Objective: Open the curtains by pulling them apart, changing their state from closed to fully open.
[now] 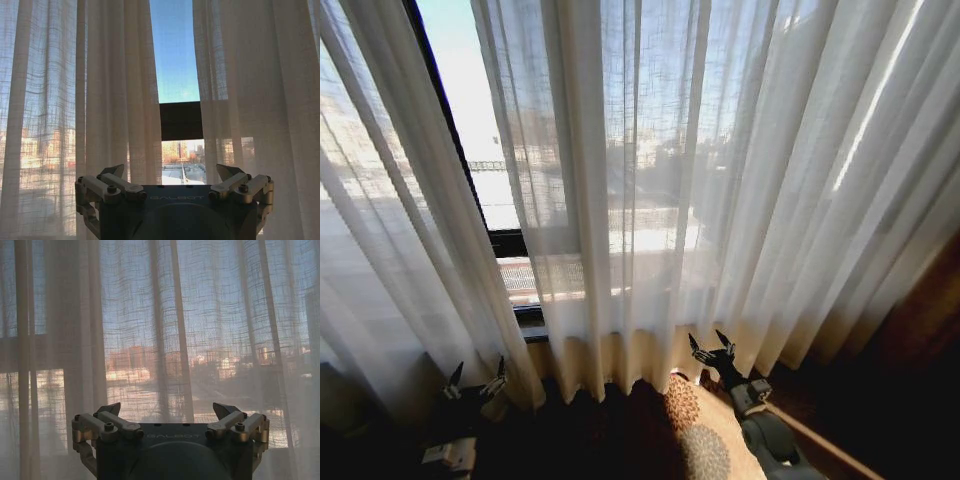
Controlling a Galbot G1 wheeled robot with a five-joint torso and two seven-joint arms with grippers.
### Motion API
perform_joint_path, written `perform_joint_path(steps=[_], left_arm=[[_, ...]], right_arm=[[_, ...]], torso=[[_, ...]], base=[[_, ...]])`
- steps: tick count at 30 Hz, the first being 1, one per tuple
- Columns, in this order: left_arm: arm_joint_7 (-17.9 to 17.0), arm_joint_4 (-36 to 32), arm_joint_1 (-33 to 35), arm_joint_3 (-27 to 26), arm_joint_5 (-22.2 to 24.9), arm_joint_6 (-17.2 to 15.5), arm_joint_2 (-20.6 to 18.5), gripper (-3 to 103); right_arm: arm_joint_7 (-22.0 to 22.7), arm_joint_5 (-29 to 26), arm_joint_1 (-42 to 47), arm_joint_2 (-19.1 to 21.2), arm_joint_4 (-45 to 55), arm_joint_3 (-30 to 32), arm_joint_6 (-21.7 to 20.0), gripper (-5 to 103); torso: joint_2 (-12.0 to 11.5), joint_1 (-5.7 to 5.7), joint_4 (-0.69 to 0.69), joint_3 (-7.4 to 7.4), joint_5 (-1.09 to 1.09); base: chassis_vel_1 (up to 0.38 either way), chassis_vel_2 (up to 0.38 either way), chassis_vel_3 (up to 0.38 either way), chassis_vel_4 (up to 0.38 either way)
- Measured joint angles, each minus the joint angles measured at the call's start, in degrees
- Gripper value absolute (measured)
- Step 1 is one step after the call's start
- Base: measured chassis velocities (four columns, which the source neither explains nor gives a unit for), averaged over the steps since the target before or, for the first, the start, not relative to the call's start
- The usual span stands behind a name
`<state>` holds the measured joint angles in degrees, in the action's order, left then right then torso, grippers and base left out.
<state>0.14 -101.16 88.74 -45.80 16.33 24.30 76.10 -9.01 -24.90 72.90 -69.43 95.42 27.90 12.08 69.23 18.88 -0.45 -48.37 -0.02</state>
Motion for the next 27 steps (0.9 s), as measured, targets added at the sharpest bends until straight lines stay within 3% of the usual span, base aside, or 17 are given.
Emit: perform_joint_path(steps=[6,22,27], left_arm=[[0.00,0.00,-0.03,0.00,0.00,0.00,-0.01,100],[0.00,0.00,0.02,0.01,0.00,0.00,0.00,100],[0.00,0.00,-0.01,0.01,0.00,0.00,0.00,100]], right_arm=[[3.13,0.65,-1.37,-0.15,-0.63,-0.37,-0.02,100],[3.10,1.05,-7.71,0.16,-5.17,-3.61,-1.88,100],[6.41,1.20,-11.07,-0.53,-7.26,-6.10,-2.33,100]], torso=[[-0.04,0.10,0.00,-0.04,0.01],[0.03,-0.05,-0.01,0.00,0.01],[-0.02,0.04,0.00,-0.02,0.01]], base=[[-0.221,0.280,0.195,-0.294],[-0.022,0.003,0.010,-0.001],[-0.094,0.099,0.079,-0.093]])
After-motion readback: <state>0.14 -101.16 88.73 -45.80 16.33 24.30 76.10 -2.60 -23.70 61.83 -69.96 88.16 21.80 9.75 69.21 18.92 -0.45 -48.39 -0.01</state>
